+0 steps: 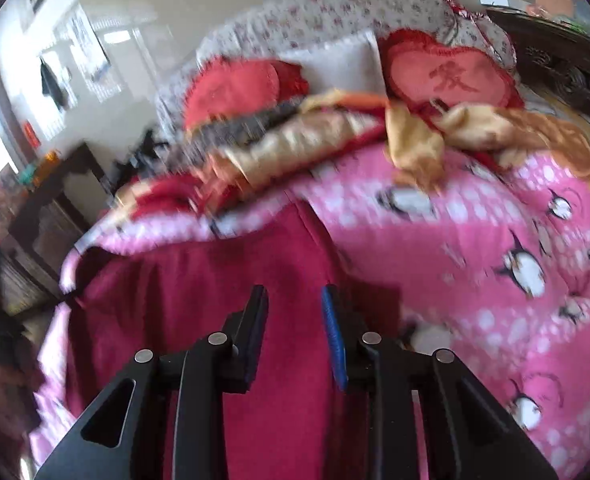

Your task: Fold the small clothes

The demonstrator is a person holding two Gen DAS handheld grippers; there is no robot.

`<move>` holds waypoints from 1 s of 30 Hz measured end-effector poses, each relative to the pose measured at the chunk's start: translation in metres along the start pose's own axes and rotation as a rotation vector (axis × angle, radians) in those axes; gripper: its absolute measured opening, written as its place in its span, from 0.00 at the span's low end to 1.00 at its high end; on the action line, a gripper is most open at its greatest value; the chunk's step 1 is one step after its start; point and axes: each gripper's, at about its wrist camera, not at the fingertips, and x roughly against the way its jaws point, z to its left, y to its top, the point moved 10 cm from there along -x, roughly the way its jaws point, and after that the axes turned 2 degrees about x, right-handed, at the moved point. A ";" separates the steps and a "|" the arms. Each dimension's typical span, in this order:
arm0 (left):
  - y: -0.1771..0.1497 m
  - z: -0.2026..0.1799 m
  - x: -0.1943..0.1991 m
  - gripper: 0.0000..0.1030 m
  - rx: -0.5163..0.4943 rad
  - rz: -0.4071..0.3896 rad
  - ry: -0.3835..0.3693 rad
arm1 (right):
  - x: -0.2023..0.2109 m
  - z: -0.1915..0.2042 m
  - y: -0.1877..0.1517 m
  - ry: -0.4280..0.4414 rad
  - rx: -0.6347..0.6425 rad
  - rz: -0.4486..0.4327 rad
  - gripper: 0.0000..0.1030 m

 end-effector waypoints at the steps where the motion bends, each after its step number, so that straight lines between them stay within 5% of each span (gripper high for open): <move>1: -0.002 0.000 0.003 0.72 -0.006 -0.003 0.005 | -0.005 -0.001 -0.005 0.003 0.004 0.013 0.08; 4: -0.007 0.000 0.013 0.72 -0.026 -0.011 0.011 | 0.002 0.006 0.000 -0.021 0.008 0.018 0.08; 14: -0.038 0.016 0.030 0.72 -0.033 0.004 0.012 | 0.006 0.116 0.004 0.148 0.153 0.003 0.08; 23: -0.087 0.044 0.020 0.72 0.081 0.087 -0.049 | -0.059 0.245 0.014 0.226 0.331 0.058 0.08; 30: -0.095 0.048 0.009 0.77 0.127 0.095 -0.089 | -0.124 0.279 0.022 0.128 0.380 0.114 0.08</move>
